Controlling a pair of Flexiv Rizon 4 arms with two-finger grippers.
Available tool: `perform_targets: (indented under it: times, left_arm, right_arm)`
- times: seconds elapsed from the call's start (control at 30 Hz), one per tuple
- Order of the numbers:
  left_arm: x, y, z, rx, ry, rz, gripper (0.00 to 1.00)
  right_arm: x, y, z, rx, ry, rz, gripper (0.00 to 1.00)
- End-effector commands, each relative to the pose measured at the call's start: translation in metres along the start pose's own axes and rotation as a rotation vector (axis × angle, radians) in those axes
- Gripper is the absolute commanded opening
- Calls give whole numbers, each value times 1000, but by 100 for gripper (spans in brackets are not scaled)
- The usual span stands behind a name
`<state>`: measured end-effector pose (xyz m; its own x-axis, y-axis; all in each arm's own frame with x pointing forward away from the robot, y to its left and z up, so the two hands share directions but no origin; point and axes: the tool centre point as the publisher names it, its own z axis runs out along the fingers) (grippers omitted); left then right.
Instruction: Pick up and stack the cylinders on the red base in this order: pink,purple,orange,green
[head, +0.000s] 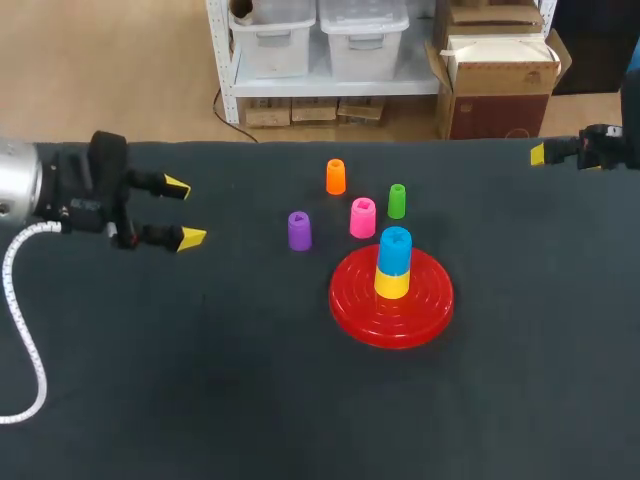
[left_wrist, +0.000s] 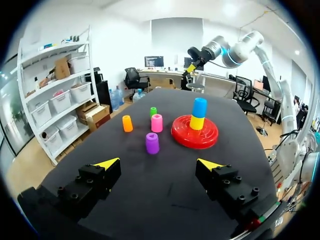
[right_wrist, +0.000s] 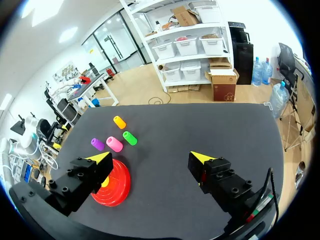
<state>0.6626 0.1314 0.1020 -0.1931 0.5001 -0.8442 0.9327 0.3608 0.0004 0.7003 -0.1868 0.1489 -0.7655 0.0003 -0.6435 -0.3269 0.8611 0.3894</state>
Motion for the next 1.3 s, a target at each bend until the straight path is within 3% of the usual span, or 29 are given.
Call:
perform_targets:
  times: [0.03,0.43,0.6,0.7,1.3]
  left_arm:
    - [6,1,7,-19,1,28,100]
    - [7,0,11,1,116,132,100]
    - [8,0,12,-1,123,125,100]
    - [7,3,9,-8,138,59,100]
    - [7,3,9,-8,138,59,100]
  right_arm:
    - [0,1,0,4,1,0,100]
    - [0,1,0,4,1,0,100]
    - [0,1,0,4,1,0,100]
    - [0,1,0,4,1,0,100]
    - [0,1,0,4,1,0,100]
